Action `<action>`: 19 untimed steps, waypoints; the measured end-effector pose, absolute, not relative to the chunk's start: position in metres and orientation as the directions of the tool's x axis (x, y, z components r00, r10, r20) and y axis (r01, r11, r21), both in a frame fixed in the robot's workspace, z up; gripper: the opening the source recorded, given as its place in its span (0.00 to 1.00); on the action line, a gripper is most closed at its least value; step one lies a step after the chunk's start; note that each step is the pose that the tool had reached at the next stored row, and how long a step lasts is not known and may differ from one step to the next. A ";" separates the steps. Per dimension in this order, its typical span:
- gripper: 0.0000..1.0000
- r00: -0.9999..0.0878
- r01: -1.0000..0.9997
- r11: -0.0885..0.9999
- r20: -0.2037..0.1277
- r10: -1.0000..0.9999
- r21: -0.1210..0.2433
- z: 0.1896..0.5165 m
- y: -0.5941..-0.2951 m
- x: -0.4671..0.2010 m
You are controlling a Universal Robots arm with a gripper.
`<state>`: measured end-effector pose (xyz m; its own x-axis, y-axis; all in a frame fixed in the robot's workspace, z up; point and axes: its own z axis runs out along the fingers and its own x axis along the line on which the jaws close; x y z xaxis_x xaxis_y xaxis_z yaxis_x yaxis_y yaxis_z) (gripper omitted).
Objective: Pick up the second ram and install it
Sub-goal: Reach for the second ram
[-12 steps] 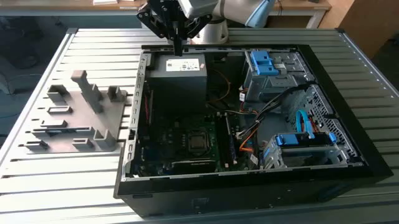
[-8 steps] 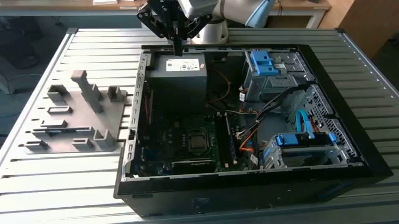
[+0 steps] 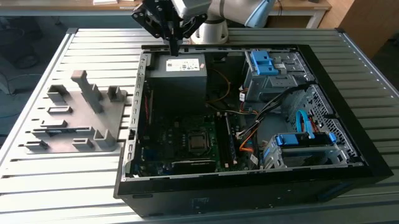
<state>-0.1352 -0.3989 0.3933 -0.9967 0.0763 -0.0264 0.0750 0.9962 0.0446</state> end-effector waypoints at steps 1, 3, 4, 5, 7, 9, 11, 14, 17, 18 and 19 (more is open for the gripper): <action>0.10 -0.997 0.075 0.996 -0.027 0.076 0.045 0.393 -0.399 -0.140; 0.10 -0.997 0.075 0.996 -0.028 0.076 0.044 0.393 -0.399 -0.149; 0.10 -0.997 0.075 0.996 -0.028 0.076 0.045 0.393 -0.399 -0.154; 0.10 -0.997 0.075 0.996 -0.028 0.076 0.045 0.393 -0.399 -0.158; 0.10 -0.997 0.075 0.996 -0.029 0.076 0.045 0.393 -0.399 -0.167; 0.10 -0.997 0.075 0.996 -0.030 0.076 0.045 0.393 -0.399 -0.176; 0.10 -0.997 0.075 0.996 -0.030 0.076 0.045 0.392 -0.399 -0.185; 0.10 -0.997 0.075 0.996 -0.031 0.076 0.045 0.392 -0.399 -0.199; 0.10 -0.997 0.075 0.996 -0.031 0.076 0.045 0.392 -0.399 -0.213; 0.10 -0.997 0.075 0.996 -0.031 0.076 0.045 0.391 -0.399 -0.217; 0.10 -0.997 0.075 0.996 -0.031 0.076 0.045 0.391 -0.399 -0.221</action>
